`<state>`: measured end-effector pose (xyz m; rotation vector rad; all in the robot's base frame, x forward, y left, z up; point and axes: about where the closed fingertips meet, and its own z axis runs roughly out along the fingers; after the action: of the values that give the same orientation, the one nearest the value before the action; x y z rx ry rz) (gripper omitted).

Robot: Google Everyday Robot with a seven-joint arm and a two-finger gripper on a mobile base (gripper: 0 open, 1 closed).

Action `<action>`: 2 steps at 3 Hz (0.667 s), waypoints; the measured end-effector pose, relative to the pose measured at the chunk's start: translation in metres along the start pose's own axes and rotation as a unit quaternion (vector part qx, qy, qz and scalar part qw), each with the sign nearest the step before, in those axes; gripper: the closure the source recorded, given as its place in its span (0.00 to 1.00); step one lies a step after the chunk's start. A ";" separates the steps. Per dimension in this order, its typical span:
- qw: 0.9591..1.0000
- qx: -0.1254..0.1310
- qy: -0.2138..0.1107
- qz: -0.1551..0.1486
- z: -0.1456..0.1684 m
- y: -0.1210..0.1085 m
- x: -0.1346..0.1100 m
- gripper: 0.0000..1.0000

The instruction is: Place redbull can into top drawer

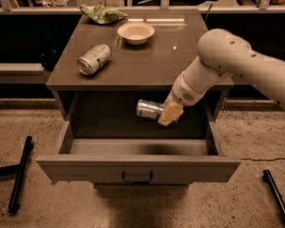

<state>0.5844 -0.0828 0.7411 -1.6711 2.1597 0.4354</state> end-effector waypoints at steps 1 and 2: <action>1.000 -0.007 0.008 0.013 0.026 0.000 0.021 1.00; 0.999 -0.001 0.015 0.033 0.053 -0.011 0.041 1.00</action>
Offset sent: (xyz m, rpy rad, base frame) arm 0.0216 -0.0249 -0.1043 -0.0334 0.0448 -0.1165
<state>0.5916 -0.0960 0.6746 -1.6207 2.2416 0.4346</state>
